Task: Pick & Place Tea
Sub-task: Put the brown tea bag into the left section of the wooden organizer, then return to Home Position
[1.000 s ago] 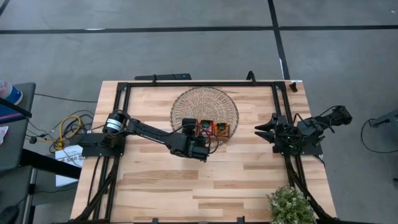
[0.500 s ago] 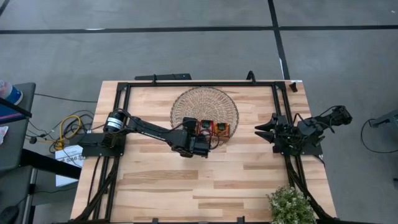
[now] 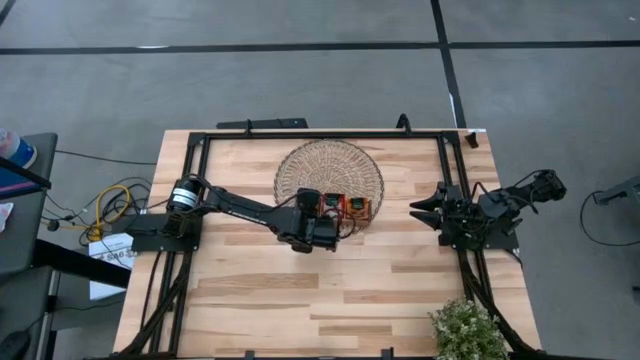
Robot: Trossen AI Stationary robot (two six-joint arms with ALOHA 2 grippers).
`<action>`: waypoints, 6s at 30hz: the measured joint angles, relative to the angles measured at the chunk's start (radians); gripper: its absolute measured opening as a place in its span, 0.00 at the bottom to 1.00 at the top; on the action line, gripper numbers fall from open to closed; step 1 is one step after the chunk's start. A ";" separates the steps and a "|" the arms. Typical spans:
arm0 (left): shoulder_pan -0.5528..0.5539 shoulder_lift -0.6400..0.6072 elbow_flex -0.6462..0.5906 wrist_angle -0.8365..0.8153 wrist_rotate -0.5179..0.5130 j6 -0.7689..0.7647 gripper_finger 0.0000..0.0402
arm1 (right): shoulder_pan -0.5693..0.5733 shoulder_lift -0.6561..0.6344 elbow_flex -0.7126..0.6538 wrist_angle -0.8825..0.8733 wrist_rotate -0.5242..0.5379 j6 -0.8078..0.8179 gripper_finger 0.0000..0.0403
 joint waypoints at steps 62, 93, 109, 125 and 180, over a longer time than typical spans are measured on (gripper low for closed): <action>-0.558 -1.056 -0.731 0.034 -0.299 -1.331 0.26 | 0.002 0.000 0.000 0.098 -0.251 0.000 0.30; -0.231 -1.895 -1.130 0.430 -0.122 -0.624 0.26 | 0.000 -0.035 0.063 0.153 -0.379 -0.217 0.30; -0.097 -1.907 -1.308 0.610 0.001 -0.563 0.26 | -0.068 -0.035 0.017 0.153 -0.396 -0.254 0.30; -0.072 -1.954 -1.323 0.572 -0.032 -0.580 0.26 | -0.205 -0.035 0.016 0.158 -0.581 -0.266 0.30; -0.075 -2.029 -1.412 0.748 0.575 -0.129 0.26 | -0.209 -0.034 -0.214 0.357 -0.622 -0.320 0.30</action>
